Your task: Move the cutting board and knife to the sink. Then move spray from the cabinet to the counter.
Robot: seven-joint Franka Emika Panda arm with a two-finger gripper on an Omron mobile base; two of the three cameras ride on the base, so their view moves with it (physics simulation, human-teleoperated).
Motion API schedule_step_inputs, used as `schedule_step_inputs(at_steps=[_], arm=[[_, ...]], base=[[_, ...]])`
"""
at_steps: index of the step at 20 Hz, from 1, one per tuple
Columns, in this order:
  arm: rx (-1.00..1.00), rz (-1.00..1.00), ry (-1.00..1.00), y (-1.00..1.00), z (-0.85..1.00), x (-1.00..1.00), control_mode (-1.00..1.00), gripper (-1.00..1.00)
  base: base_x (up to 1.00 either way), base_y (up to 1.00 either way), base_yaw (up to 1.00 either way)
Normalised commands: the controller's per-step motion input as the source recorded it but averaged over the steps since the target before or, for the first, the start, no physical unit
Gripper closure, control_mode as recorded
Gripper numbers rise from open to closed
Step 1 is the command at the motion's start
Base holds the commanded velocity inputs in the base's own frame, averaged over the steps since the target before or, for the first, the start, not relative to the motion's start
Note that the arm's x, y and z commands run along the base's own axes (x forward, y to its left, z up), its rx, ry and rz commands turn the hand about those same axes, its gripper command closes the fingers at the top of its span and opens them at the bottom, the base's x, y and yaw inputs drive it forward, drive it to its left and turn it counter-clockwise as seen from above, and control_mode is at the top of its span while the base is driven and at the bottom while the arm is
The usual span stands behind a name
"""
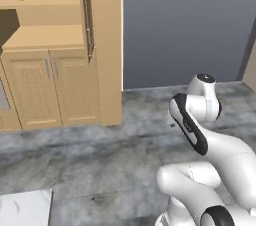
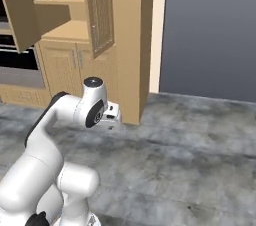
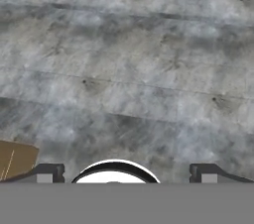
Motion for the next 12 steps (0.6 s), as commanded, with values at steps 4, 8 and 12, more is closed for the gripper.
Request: schedule_step_inputs(at_steps=[4, 8, 12], arm=[[0.0, 0.0, 0.0, 0.0, 0.0, 0.0, 1.0, -1.0], [0.0, 0.0, 0.0, 0.0, 0.0, 0.0, 1.0, -1.0], [0.0, 0.0, 0.0, 0.0, 0.0, 0.0, 1.0, -1.0]], base=[[0.85, 0.0, 0.23], [0.82, 0.0, 0.28], [0.79, 0.0, 0.32]])
